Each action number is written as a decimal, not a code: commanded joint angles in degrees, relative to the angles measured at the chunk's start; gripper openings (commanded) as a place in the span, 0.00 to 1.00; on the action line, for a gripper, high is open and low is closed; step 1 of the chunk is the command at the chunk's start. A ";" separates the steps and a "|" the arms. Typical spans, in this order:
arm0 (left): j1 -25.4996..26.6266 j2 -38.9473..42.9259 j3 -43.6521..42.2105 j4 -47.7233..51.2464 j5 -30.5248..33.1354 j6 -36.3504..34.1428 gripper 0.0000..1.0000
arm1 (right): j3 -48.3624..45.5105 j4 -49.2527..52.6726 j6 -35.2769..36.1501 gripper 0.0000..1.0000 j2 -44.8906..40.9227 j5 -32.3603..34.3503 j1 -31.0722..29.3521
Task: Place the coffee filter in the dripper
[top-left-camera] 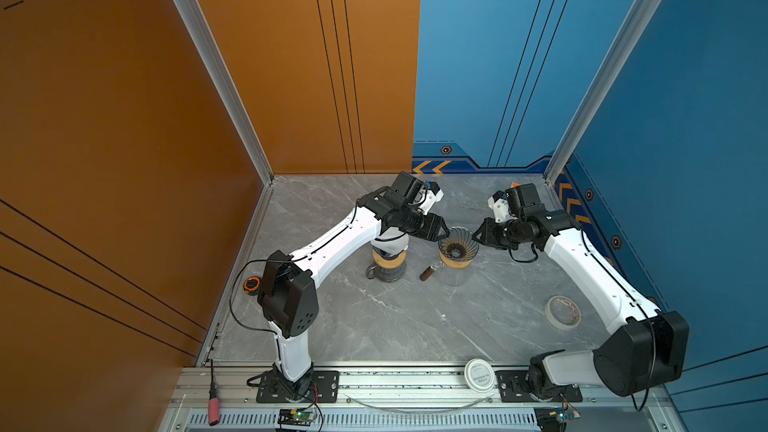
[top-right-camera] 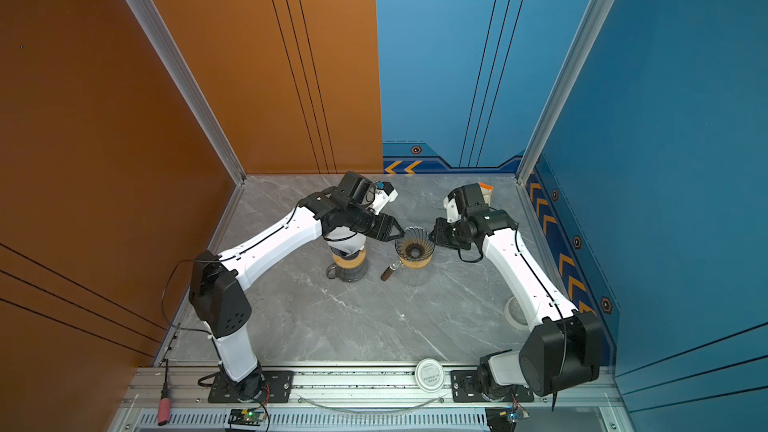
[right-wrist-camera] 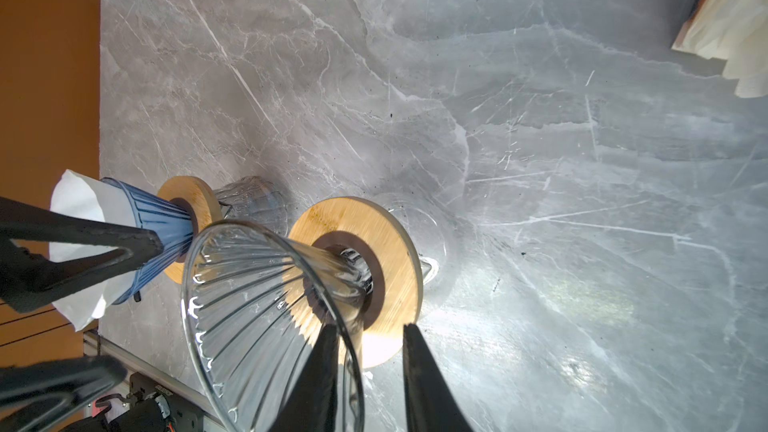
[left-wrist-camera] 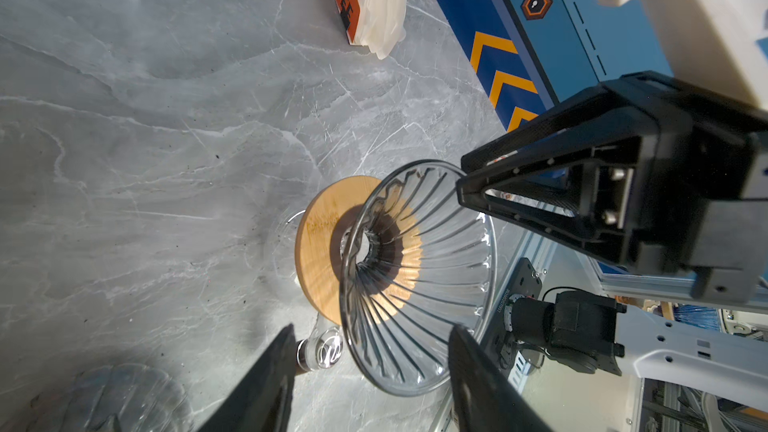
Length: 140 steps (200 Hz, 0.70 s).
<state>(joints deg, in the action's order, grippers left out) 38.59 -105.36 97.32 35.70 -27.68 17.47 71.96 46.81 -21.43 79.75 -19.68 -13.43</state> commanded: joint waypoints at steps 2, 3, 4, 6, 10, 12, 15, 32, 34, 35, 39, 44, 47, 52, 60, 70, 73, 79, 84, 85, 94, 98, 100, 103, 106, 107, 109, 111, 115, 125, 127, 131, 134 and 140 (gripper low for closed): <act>0.60 -1.24 2.25 2.64 0.58 -0.59 0.59 | 1.78 4.26 2.48 0.26 1.27 -2.78 0.42; 0.61 -1.29 2.26 2.67 0.59 -0.64 0.58 | 1.78 4.21 2.51 0.26 1.33 -2.80 0.38; 0.61 -1.27 2.26 2.69 0.56 -0.66 0.58 | 1.78 4.19 2.56 0.26 1.44 -2.85 0.36; 0.61 -1.39 2.31 2.74 0.66 -0.68 0.58 | 1.78 4.22 2.59 0.25 1.50 -2.89 0.38; 0.61 -1.54 2.35 2.87 0.69 -0.69 0.58 | 1.86 4.18 2.62 0.25 1.70 -2.98 0.42; 0.61 -1.63 2.35 2.88 0.68 -0.69 0.58 | 1.93 4.19 2.62 0.25 1.85 -2.92 0.38; 0.57 -1.69 2.35 2.91 0.73 -0.69 0.58 | 1.94 4.17 2.62 0.25 2.01 -2.91 0.40; 0.56 -2.51 2.59 2.90 0.50 -0.60 0.55 | 2.03 4.22 2.71 0.22 2.78 -2.82 0.33; 0.60 -2.60 2.65 2.89 0.50 -0.60 0.55 | 2.01 4.25 2.67 0.22 2.89 -2.82 0.31; 0.60 -2.67 2.68 2.88 0.47 -0.51 0.55 | 2.03 4.25 2.69 0.22 2.93 -2.77 0.32; 0.57 -2.89 2.82 2.88 0.36 -0.51 0.54 | 2.05 4.16 2.66 0.22 3.00 -2.73 0.29; 0.61 -3.19 2.98 2.88 0.16 -0.51 0.54 | 2.12 4.17 2.75 0.21 2.98 -2.65 0.29; 0.61 -3.33 3.12 2.89 0.08 -0.51 0.53 | 2.17 4.15 2.75 0.21 2.98 -2.57 0.24; 0.61 -3.56 3.37 2.89 0.08 -0.51 0.53 | 2.32 4.15 2.79 0.21 3.03 -2.43 0.31; 0.59 -3.94 3.70 2.80 -0.05 -0.42 0.52 | 2.39 4.15 2.79 0.20 2.89 -2.17 0.29; 0.57 -4.37 4.05 2.89 -0.15 -0.42 0.51 | 2.57 4.10 2.86 0.19 2.70 -1.90 0.40; 0.61 -4.53 4.14 2.88 -0.11 -0.43 0.51 | 2.63 4.15 2.81 0.19 2.70 -1.86 0.38; 0.61 -4.76 4.32 2.88 -0.19 -0.33 0.50 | 2.74 4.11 2.76 0.19 2.74 -1.85 0.50; 0.51 -4.97 4.44 2.88 -0.31 -0.34 0.50 | 2.79 4.08 2.67 0.18 2.74 -1.89 0.51; 0.56 -4.96 4.45 2.88 -0.33 -0.34 0.50 | 2.81 4.08 2.69 0.18 2.76 -1.92 0.51; 0.51 -5.40 4.70 2.88 -0.70 -0.25 0.48 | 2.83 4.06 2.62 0.17 2.94 -1.94 0.47; 0.52 -5.50 4.80 2.89 -0.73 -0.25 0.48 | 2.90 4.08 2.48 0.17 3.04 -2.02 0.46; 0.52 -5.59 4.81 2.88 -0.80 -0.25 0.48 | 2.91 4.06 2.50 0.17 3.13 -2.03 0.50; 0.52 -5.57 4.88 2.88 -0.91 -0.25 0.48 | 2.94 4.06 2.45 0.16 3.18 -2.03 0.51; 0.52 -5.71 4.90 2.89 -0.89 -0.27 0.47 | 2.97 4.01 2.37 0.16 3.27 -2.03 0.51; 0.57 -5.77 4.90 2.89 -0.88 -0.26 0.47 | 2.94 4.00 2.36 0.16 3.34 -2.03 0.51; 0.53 -5.81 4.96 2.88 -0.95 -0.25 0.47 | 3.03 4.06 2.29 0.16 3.36 -2.14 0.49; 0.48 -5.82 4.98 2.88 -0.97 -0.20 0.47 | 3.08 4.08 2.28 0.16 3.43 -2.12 0.46; 0.49 -5.86 4.99 2.88 -0.97 -0.16 0.46 | 3.01 4.00 2.19 0.15 3.45 -2.13 0.50; 0.40 -6.05 5.07 2.91 -1.14 -0.16 0.44 | 3.11 4.01 2.01 0.15 3.67 -2.20 0.49; 0.43 -6.08 5.07 2.91 -1.14 -0.16 0.44 | 3.10 4.00 1.94 0.14 3.69 -2.20 0.51; 0.34 -6.15 5.14 2.88 -1.15 -0.11 0.44 | 3.09 3.97 1.83 0.14 3.75 -2.12 0.47; 0.28 -6.11 5.16 2.88 -1.15 -0.08 0.43 | 3.09 3.98 1.82 0.14 3.77 -2.12 0.48; 0.22 -6.18 5.16 2.87 -1.28 -0.07 0.39 | 3.18 4.08 1.70 0.14 3.84 -2.00 0.50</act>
<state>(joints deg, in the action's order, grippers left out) 38.70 -110.61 100.84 37.52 -27.55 17.45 73.45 49.54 -19.49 82.74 -21.45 -13.43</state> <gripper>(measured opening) 0.437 0.144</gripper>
